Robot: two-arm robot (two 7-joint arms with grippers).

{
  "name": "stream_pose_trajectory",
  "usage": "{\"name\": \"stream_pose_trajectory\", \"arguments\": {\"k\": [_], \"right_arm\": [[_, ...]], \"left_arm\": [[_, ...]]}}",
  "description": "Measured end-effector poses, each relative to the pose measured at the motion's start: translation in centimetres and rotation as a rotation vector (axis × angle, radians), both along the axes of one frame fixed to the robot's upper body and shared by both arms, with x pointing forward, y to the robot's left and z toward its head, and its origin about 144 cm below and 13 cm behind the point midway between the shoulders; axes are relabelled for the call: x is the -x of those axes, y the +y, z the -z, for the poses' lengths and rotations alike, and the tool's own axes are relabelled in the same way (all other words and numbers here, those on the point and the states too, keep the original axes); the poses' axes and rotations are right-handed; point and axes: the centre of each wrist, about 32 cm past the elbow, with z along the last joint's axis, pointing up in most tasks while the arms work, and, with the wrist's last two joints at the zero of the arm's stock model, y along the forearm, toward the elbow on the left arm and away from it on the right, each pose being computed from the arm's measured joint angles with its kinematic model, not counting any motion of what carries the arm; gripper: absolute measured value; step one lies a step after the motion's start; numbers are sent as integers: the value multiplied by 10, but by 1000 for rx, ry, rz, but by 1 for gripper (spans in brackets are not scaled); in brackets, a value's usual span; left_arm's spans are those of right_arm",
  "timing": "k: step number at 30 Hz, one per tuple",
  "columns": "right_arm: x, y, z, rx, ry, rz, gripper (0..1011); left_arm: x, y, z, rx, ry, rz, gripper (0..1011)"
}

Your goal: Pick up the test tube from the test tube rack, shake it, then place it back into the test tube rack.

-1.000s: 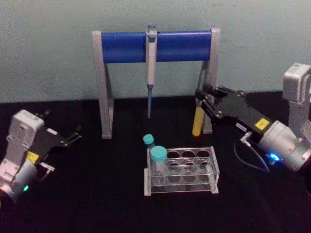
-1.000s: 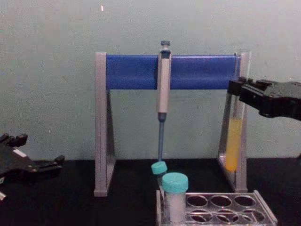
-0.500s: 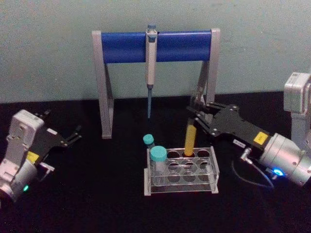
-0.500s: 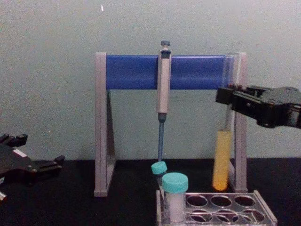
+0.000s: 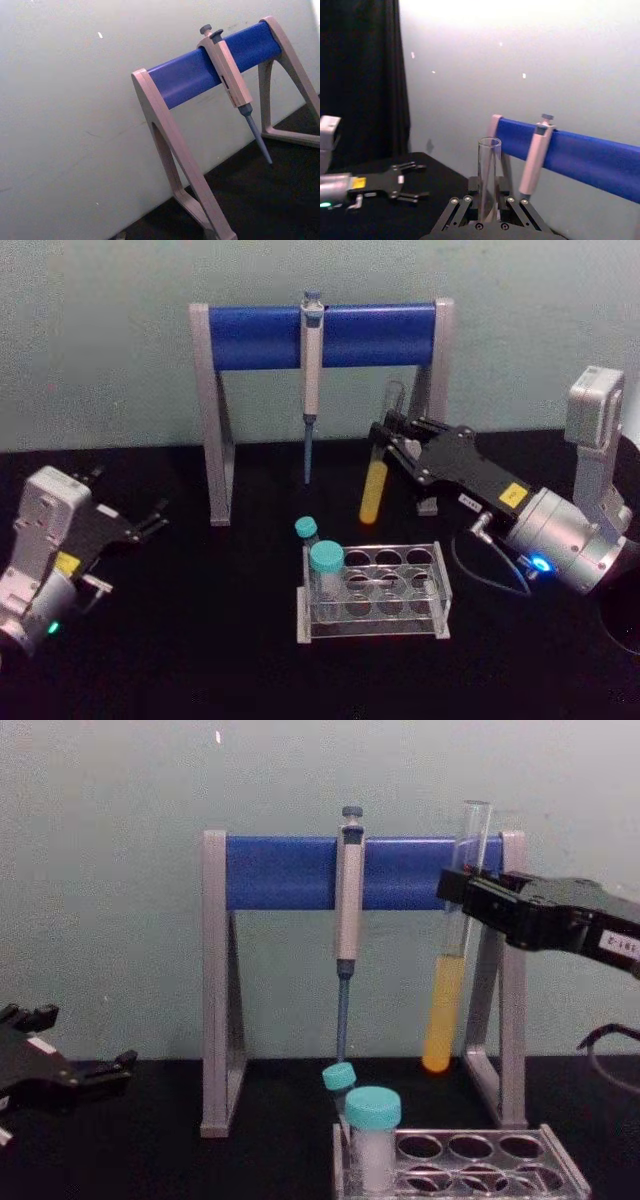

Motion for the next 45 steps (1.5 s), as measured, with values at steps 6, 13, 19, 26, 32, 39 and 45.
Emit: {"name": "stream_pose_trajectory", "arguments": {"k": [6, 13, 19, 26, 32, 39, 45], "right_arm": [[-6, -4, 1, 4, -3, 39, 228], [-6, -8, 2, 4, -2, 54, 228], [-5, -8, 2, 3, -1, 56, 228], [-5, -8, 2, 2, 2, 54, 228], [-4, -8, 3, 3, 5, 57, 228], [-1, -14, 0, 19, 0, 78, 228], [9, -24, -4, 44, 2, 106, 228]], "left_arm": [[0, 0, 0, 0, 0, 0, 1001], [0, 0, 0, 0, 0, 0, 1001], [0, 0, 0, 0, 0, 0, 1001], [0, 0, 0, 0, 0, 0, 1001], [0, 0, 0, 0, 0, 0, 1001], [0, 0, 0, 0, 0, 0, 1001], [0, 0, 0, 0, 0, 0, 1001]]}}
